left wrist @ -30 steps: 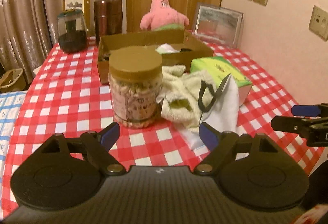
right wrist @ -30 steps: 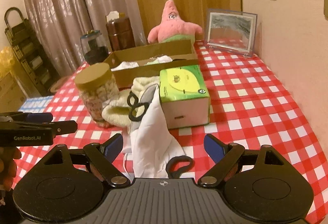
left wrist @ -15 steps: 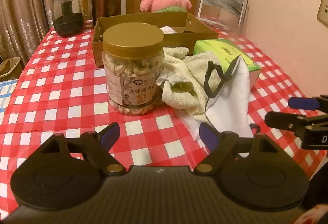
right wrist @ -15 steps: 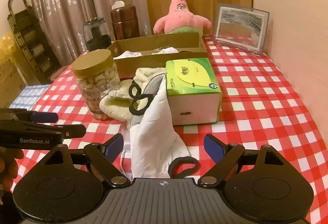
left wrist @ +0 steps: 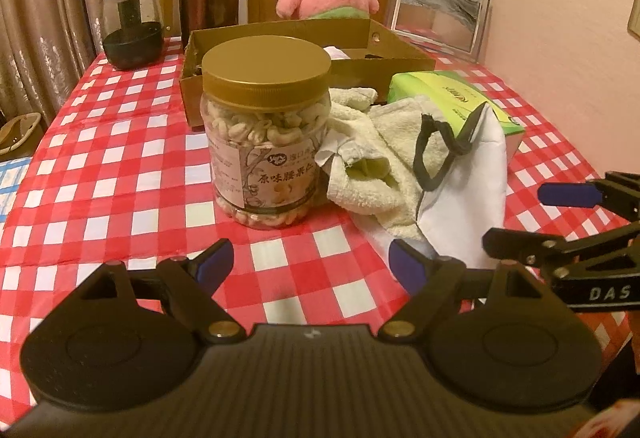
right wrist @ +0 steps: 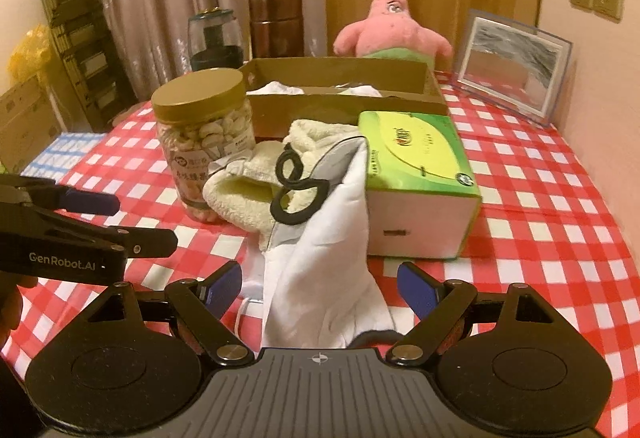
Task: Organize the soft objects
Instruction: 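Grasp the white cloth with the black strap with the right tool, then grasp the cream towel with the left tool while the right tool holds the white cloth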
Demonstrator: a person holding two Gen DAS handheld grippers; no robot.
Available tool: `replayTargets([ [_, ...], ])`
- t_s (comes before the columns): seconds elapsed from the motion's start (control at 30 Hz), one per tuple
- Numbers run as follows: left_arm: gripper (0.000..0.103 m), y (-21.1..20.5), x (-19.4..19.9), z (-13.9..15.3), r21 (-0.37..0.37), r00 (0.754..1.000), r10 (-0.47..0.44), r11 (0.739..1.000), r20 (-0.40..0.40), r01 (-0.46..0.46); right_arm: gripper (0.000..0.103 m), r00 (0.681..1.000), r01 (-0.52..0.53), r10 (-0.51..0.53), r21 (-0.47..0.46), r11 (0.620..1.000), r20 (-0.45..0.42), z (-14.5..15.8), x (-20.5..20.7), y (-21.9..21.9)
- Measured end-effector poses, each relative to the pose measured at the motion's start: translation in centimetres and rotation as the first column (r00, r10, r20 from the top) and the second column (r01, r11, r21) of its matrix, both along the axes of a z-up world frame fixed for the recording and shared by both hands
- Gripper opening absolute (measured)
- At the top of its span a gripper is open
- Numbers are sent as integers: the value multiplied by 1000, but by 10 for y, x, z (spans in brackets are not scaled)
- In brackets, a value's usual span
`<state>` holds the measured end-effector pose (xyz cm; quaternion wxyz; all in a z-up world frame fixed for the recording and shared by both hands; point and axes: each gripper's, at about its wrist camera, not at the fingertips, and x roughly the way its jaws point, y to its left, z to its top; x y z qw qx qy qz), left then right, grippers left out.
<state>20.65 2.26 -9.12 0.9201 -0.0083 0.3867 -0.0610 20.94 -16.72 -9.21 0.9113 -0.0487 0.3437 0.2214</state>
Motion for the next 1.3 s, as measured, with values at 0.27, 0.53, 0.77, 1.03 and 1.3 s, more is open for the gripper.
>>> replayTargets([
  [0.27, 83, 1, 7, -7, -17, 1000, -4, 1000, 4, 4, 66, 1000, -29, 29, -52, 998, 1, -14, 12, 11],
  [0.53, 83, 3, 10, -12, -42, 1000, -4, 999, 2, 4, 15, 999, -20, 19, -45, 999, -34, -20, 21, 10],
  [0.77, 83, -7, 11, -13, -19, 999, -38, 999, 7, 38, 5, 1000, 28, -28, -27, 999, 6, -8, 12, -2],
  [1.03, 83, -26, 20, -11, 10, 995, -99, 995, 23, 98, 5, 987, 131, -132, 21, 991, 91, 16, 5, -28],
  [1.3, 83, -45, 43, -14, -8, 992, -122, 993, 41, 122, 5, 977, 193, -195, 32, 981, 84, 17, 10, -41],
])
